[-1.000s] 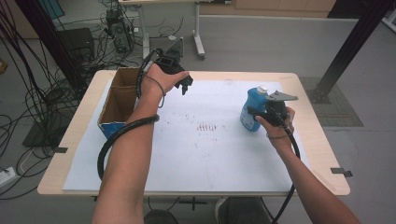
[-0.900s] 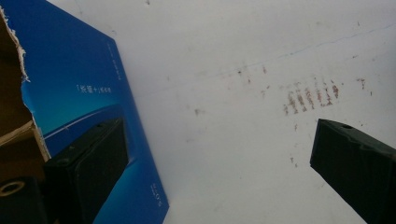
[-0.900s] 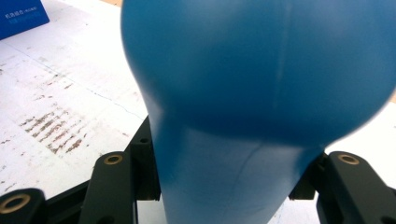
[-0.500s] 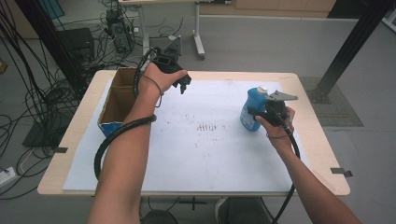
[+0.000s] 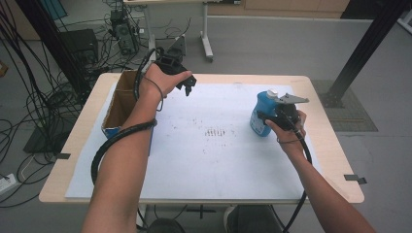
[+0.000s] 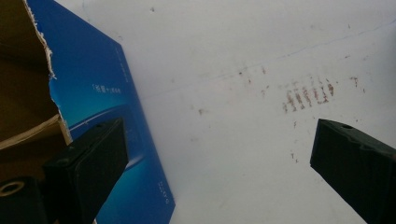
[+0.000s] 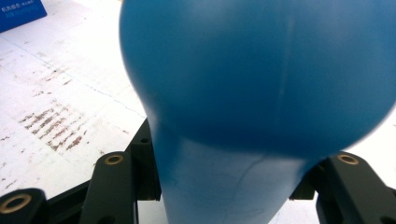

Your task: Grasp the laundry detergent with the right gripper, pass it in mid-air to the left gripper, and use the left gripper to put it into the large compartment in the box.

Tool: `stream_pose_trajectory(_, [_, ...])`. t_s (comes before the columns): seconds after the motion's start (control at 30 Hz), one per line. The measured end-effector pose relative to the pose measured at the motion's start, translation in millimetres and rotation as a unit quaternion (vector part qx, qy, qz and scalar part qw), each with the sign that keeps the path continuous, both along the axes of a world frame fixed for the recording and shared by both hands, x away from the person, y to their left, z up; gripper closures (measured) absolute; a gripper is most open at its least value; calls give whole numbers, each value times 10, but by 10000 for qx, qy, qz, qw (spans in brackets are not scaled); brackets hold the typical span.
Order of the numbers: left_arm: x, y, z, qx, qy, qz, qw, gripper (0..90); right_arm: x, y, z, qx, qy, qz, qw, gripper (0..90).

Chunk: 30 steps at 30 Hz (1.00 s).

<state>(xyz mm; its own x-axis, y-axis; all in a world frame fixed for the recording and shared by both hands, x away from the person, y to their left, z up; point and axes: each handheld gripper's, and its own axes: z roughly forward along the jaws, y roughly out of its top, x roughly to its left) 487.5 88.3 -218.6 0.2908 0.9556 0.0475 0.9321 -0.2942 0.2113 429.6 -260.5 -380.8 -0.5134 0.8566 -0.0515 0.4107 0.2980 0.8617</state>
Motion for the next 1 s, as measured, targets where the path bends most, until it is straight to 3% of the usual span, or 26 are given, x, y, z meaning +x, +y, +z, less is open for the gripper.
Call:
stream_pose_trajectory(0.27, [-34,16,93,-43,-101,-190,9998,47,49,18,60,-101,186,85,9997,438])
stream_pose_trajectory(0.37, [-68,33,165,5,-129,-406,9991,46,79,36,116,-137,351,165,9992,439])
stream_pose_trajectory(0.5, [-92,50,235,29,-159,-532,9985,46,108,61,184,-82,387,235,9989,440])
stream_pose_trajectory(0.67, [-144,85,434,71,-270,-905,9955,45,182,130,382,-65,448,422,9981,439])
stream_pose_trajectory(0.8, [-195,82,578,145,-381,-1347,9901,43,238,185,528,-28,521,629,9967,438])
stream_pose_trajectory(0.83, [-195,82,578,145,-381,-1347,9901,43,238,185,528,-28,521,629,9967,438])
stream_pose_trajectory(0.87, [-226,68,646,232,-434,-1626,9855,42,265,228,610,-75,541,761,9956,438])
stream_pose_trajectory(0.9, [-226,68,646,232,-434,-1626,9855,42,265,228,610,-75,541,761,9956,438])
stream_pose_trajectory(0.93, [-254,55,695,298,-451,-1889,9805,43,294,284,698,-99,580,896,9942,438])
stream_pose_trajectory(1.0, [-284,43,749,302,-457,-2165,9747,43,321,346,787,-91,589,1055,9926,438])
